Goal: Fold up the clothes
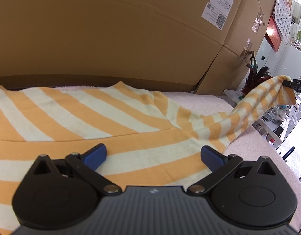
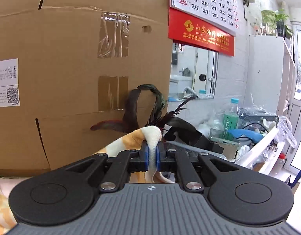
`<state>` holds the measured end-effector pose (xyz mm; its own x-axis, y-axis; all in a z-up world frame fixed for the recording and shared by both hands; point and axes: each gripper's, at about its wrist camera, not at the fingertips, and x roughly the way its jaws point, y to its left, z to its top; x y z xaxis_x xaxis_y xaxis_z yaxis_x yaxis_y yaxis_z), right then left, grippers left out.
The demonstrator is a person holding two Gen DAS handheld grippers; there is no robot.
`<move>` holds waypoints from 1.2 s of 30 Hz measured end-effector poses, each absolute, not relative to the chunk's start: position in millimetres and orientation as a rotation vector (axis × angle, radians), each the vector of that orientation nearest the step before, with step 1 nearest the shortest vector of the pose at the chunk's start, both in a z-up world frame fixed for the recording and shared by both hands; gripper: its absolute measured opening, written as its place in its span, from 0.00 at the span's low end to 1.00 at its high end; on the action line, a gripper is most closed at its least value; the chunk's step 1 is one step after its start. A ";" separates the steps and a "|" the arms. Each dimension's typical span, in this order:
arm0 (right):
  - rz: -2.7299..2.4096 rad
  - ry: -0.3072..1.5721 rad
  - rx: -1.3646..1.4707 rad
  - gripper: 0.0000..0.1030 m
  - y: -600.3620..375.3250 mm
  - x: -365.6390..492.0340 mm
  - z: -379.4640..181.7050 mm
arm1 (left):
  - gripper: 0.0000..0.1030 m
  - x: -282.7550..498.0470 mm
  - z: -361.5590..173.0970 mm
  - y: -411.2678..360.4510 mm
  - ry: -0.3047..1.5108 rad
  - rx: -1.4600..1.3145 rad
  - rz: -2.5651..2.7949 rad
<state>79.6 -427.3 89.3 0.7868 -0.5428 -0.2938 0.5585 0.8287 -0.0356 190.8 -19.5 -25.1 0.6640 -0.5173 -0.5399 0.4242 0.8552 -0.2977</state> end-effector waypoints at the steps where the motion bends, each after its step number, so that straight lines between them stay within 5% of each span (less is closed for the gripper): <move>1: -0.598 0.318 0.055 0.07 -427.2 79.7 91.2 | 0.99 190.9 -25.0 -19.4 0.655 -0.151 -0.534; 16: -0.472 0.552 0.219 0.08 -422.8 57.4 111.4 | 0.99 191.9 -24.0 -16.2 0.650 -0.175 -0.546; 26: -0.330 0.576 0.387 0.12 -381.9 75.8 93.8 | 0.99 169.8 -12.2 -20.8 0.499 -0.123 -0.611; 36: -0.222 0.620 0.460 0.09 -335.2 111.4 55.0 | 0.99 179.8 -14.9 -13.9 0.544 -0.186 -0.602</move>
<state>111.4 -335.2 55.0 0.7947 -0.0642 -0.6036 0.3342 0.8764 0.3468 179.8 -13.9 -14.9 0.6893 -0.5826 -0.4306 0.4869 0.8127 -0.3201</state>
